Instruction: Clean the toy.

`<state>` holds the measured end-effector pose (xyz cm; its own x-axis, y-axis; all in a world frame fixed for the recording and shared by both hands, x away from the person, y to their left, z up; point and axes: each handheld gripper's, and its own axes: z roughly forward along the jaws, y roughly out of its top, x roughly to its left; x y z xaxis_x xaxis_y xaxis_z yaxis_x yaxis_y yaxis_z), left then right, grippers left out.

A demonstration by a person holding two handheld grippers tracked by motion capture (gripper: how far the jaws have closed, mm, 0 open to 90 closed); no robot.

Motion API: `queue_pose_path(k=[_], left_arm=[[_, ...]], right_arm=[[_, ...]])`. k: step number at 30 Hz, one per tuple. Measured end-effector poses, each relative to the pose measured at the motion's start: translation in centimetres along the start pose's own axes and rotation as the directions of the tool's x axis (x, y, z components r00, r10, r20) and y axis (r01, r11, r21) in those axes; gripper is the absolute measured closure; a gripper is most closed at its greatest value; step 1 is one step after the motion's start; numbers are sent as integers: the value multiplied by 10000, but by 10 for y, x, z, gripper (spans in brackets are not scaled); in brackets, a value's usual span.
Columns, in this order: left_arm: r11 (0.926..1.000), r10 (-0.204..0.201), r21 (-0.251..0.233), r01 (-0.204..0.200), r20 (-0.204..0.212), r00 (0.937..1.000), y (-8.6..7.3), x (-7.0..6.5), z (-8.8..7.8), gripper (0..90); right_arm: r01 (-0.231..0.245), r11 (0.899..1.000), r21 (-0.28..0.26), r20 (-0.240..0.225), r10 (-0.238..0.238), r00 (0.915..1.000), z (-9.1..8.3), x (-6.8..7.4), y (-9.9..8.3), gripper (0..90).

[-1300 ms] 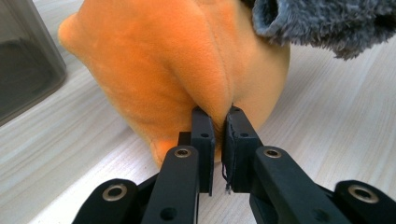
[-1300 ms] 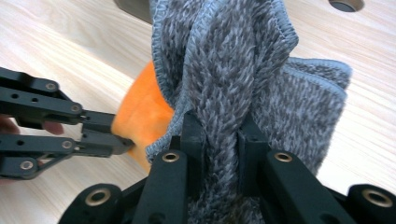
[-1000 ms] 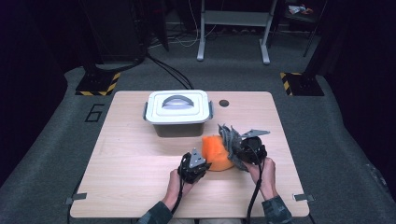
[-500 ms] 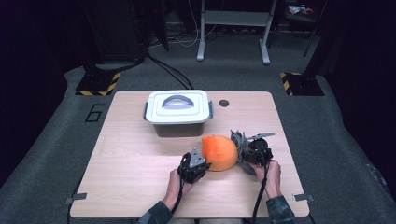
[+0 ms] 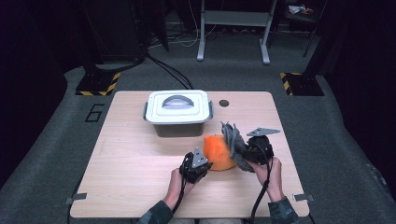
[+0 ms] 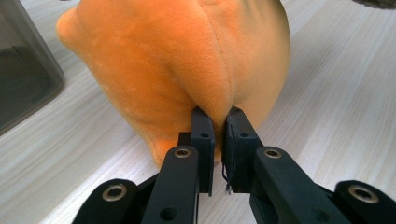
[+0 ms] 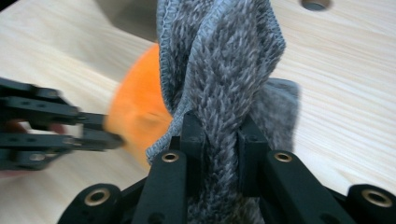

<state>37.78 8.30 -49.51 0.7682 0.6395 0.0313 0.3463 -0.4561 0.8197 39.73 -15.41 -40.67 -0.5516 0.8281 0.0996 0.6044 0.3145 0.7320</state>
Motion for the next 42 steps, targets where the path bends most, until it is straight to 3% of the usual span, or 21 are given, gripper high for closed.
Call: queue_pose_path(k=[10,11,14,23,32,42], left_arm=[[9999,115,3,-114,-25,9999,1,0,0,836],[9999,124,11,-124,-21,9999,1,0,0,836],[10000,88,-38,-88,-65,9999,1,1,0,836],[9999,61,-118,-61,-10,10000,0,1,1,836],[10000,31,-57,-31,61,10000,-1,2,1,836],[10000,26,-66,-26,43,10000,-2,2,2,835]], right_arm=[[732,9971,211,-575,-719,9958,18,31,8,764],[989,9949,200,-575,-976,9936,21,31,8,764],[913,9950,402,-244,-904,9956,27,35,8,766],[746,9962,451,496,-768,9958,28,20,3,767],[-15,9984,560,835,-32,9965,25,-5,-7,765],[-631,9937,928,1302,507,9902,32,-26,-19,763]])
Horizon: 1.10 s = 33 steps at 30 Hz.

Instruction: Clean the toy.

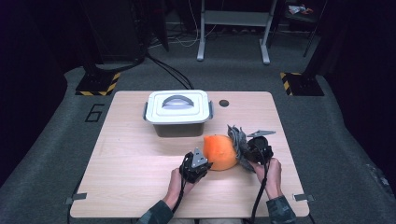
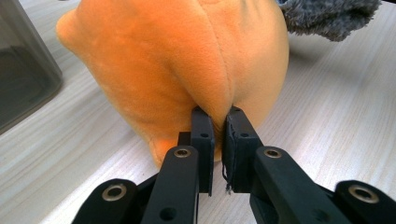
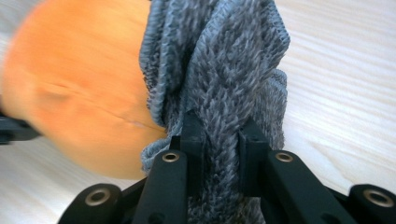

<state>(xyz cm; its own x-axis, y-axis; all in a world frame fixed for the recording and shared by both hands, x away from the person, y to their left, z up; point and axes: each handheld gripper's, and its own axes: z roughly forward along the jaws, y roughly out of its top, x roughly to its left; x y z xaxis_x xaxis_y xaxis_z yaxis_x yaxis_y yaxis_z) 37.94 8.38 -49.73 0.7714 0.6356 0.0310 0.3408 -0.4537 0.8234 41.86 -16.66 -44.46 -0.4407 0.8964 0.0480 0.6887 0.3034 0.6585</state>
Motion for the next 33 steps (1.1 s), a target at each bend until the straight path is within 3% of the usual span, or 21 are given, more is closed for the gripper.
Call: queue_pose_path(k=[7,13,18,21,27,28,29,33], left_arm=[[10000,-78,23,78,10,10000,-1,0,1,835],[9999,-132,-32,132,-40,9999,-1,0,1,835],[9999,-127,-26,127,-46,9999,-1,1,0,833],[9999,-140,-2,140,25,9999,-1,1,0,833],[9999,-130,0,130,-12,9999,-1,1,0,828],[9999,-130,0,130,-12,9999,-1,1,0,825],[10000,-97,7,97,-23,10000,-1,2,0,825],[9999,-114,-70,114,-96,9999,-1,3,-1,809]], right_arm=[[-311,9959,852,232,292,9993,22,-12,-10,762],[-513,9888,1401,73,508,9987,38,-15,-18,760],[-612,9918,1120,148,600,9981,24,-20,-16,759],[-656,9965,526,235,645,9976,7,-22,-13,760],[-320,9978,-574,-301,303,9991,-27,-9,-1,760],[-320,9978,-574,-301,303,9991,-27,-9,-1,760],[36,9980,-638,-652,-78,9978,-29,-1,3,760],[154,9995,-282,-935,-179,9955,-16,9,4,760]])
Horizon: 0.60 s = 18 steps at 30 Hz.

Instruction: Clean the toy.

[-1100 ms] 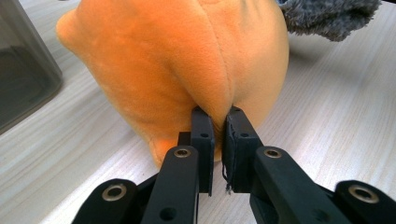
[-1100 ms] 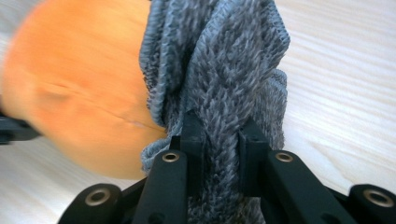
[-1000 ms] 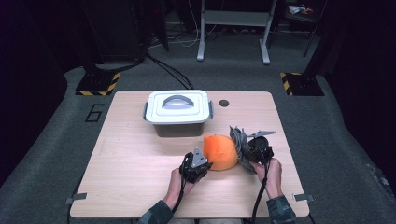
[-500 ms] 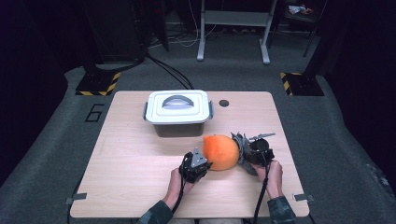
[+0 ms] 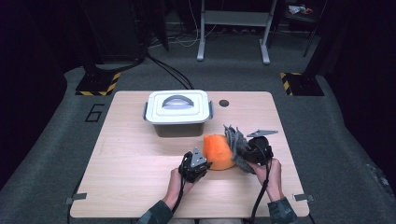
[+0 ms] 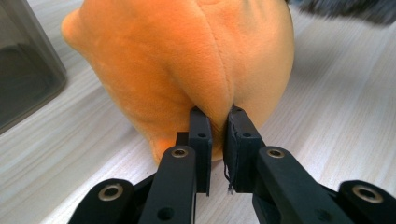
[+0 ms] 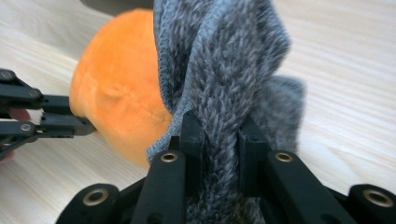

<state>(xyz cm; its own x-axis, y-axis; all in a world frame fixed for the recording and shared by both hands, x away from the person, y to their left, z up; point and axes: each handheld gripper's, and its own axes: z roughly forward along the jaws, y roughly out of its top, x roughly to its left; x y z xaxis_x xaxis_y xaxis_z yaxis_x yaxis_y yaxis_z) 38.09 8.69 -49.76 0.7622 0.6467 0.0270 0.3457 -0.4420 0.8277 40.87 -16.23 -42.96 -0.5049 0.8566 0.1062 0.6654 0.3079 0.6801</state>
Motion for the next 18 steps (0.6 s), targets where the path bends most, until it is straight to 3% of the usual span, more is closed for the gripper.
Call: queue_pose_path(k=[2,9,18], left_arm=[[9999,-119,-65,120,52,9999,-1,0,-1,782],[9996,-199,-222,191,-388,9990,-6,0,-2,592],[9998,-163,-126,153,-839,9963,-8,0,0,515]], right_arm=[[-74,9999,112,93,73,9999,5,1,-1,761],[-162,9999,48,251,161,9996,9,-1,1,761],[-237,9997,65,242,236,9994,12,-2,3,760]])
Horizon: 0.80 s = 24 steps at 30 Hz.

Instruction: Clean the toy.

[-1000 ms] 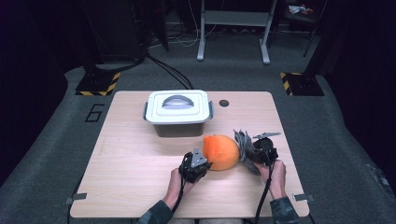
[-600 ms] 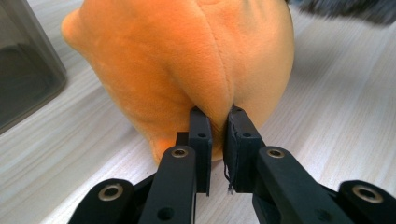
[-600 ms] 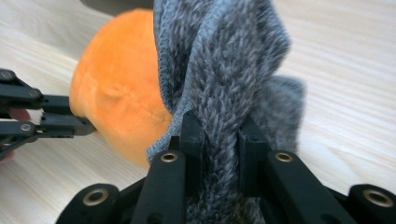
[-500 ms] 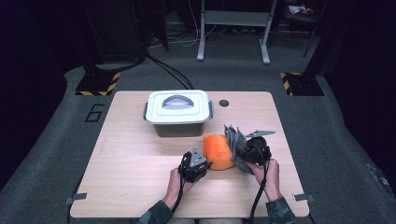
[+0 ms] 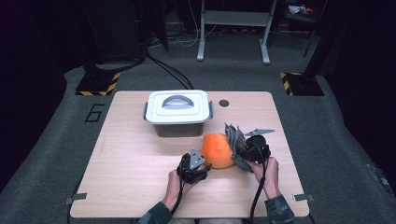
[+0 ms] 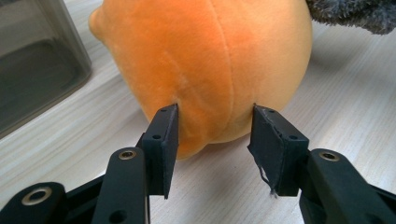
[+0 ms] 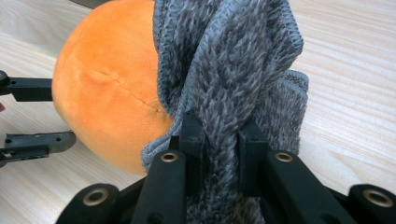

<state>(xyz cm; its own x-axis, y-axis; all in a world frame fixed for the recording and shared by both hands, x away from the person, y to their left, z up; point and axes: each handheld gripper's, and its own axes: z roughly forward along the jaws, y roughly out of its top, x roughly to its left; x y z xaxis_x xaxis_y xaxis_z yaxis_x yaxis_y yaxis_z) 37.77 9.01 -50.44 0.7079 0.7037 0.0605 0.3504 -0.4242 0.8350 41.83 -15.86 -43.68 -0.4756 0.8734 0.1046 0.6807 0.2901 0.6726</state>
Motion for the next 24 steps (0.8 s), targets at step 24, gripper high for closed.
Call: queue_pose_path(k=[24], left_arm=[[9999,149,46,-151,493,9987,13,-1,0,806]], right_arm=[[-178,9995,-262,12,179,9998,-11,-14,-9,761]])
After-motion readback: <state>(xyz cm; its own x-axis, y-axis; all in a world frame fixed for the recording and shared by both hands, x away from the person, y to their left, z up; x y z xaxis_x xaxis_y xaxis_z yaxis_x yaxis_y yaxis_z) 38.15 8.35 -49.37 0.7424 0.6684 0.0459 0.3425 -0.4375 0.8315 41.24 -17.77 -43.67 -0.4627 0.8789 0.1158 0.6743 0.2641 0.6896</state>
